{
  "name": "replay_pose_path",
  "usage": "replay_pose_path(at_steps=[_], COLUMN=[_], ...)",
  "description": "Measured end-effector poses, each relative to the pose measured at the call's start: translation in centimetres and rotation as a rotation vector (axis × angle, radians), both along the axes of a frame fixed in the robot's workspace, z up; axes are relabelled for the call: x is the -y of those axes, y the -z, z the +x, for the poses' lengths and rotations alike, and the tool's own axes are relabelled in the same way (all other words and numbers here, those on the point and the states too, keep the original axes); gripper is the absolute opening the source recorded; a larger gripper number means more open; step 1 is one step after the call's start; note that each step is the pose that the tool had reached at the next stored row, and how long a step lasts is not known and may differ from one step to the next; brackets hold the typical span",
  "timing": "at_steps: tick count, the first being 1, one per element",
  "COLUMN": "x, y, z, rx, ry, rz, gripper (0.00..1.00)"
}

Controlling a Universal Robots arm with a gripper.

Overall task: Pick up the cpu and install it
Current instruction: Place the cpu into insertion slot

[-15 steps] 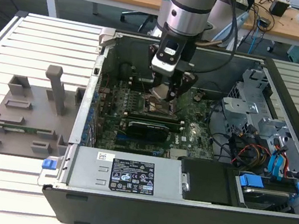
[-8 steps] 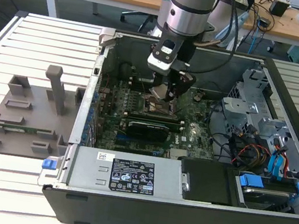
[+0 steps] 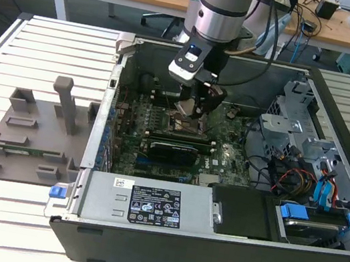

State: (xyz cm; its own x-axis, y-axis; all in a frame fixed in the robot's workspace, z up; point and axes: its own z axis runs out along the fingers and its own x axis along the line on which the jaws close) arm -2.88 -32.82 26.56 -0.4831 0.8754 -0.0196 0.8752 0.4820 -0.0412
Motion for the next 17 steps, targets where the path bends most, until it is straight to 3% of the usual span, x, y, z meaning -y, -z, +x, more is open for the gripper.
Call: replay_pose_path(at_steps=[17], x=[0.0], y=[0.06], z=[0.0], rx=[0.0], ry=[0.15], rz=[0.0001], gripper=[0.55])
